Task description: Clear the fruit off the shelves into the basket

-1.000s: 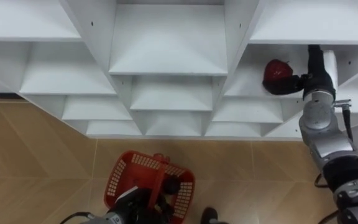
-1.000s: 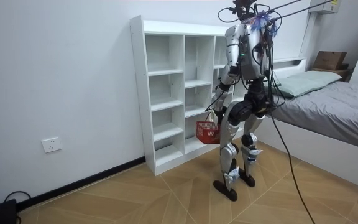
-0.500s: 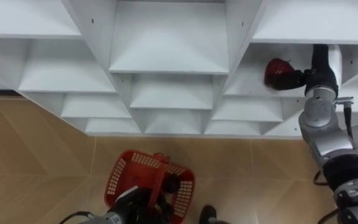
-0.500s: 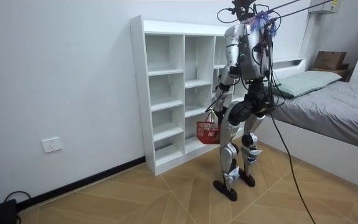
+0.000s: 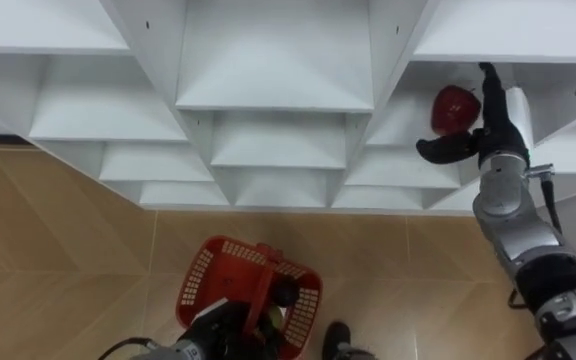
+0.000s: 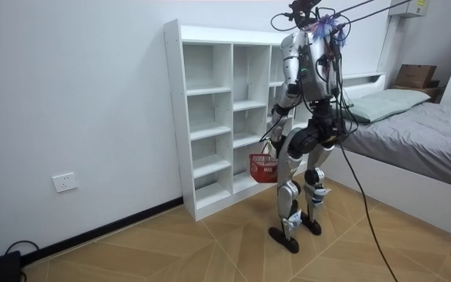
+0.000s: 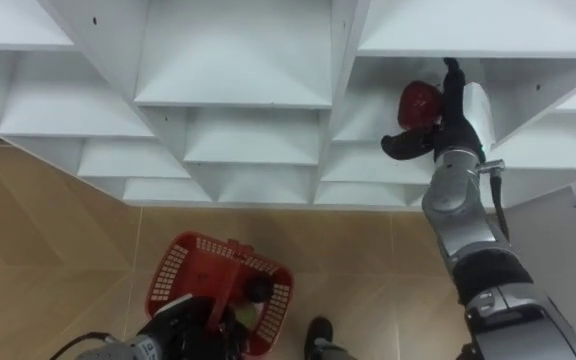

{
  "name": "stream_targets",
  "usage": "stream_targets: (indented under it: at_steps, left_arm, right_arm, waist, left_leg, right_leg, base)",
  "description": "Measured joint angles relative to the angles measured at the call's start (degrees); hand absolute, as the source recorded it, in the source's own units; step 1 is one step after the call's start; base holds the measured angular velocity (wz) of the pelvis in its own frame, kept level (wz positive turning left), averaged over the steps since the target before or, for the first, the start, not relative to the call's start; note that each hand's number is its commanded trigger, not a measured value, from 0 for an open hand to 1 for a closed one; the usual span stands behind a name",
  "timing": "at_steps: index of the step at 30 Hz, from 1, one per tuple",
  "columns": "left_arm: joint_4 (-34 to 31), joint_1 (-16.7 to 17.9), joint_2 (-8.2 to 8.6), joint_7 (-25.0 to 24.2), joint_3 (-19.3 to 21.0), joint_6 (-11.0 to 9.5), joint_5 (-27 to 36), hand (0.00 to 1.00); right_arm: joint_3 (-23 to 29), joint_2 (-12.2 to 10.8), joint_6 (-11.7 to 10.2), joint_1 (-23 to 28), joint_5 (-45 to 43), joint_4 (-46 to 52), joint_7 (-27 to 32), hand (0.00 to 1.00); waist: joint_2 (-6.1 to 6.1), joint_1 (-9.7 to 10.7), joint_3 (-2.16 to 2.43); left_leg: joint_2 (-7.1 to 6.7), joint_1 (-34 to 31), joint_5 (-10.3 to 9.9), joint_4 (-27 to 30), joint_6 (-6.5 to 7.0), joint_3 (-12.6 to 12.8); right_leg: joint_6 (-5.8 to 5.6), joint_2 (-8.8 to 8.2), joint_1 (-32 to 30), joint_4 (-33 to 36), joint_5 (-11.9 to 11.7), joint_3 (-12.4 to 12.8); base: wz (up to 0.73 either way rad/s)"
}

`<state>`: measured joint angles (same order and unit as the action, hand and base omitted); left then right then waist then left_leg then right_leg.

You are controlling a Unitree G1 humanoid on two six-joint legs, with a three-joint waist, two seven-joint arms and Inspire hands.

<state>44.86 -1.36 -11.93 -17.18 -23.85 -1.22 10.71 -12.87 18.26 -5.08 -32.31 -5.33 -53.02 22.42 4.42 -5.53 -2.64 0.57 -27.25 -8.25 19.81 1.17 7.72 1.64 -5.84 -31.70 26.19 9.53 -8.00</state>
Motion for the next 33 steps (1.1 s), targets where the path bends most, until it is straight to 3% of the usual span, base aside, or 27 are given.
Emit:
stream_targets:
  at_steps: [14, 33]
  left_arm:
    - [-1.03, -0.54, 0.22, 1.98, -0.14, 0.32, -0.13, 1.0]
    - [-2.17, -0.66, -0.03, 1.96, -0.41, 1.26, -0.04, 1.0]
  right_arm:
    - [0.03, 0.38, 1.41, -0.21, -2.63, -0.36, -0.19, 0.0]
    - [0.08, 0.57, 2.0, -0.43, -4.25, 0.0, -0.02, 0.0]
  waist:
    - [0.62, -1.16, -0.47]
    - [0.66, -1.25, -0.49]
  left_leg:
    - [-0.51, -1.39, 0.11, 0.03, 0.13, 0.21]
    - [-0.41, -1.99, 0.11, 0.17, 0.15, 0.2]
  right_leg:
    - [0.04, -0.73, -2.37, 1.74, 0.67, 0.05]
    - [0.07, -0.61, -2.77, 1.55, 0.62, 0.04]
  base:
    - [0.0]
    - [0.0]
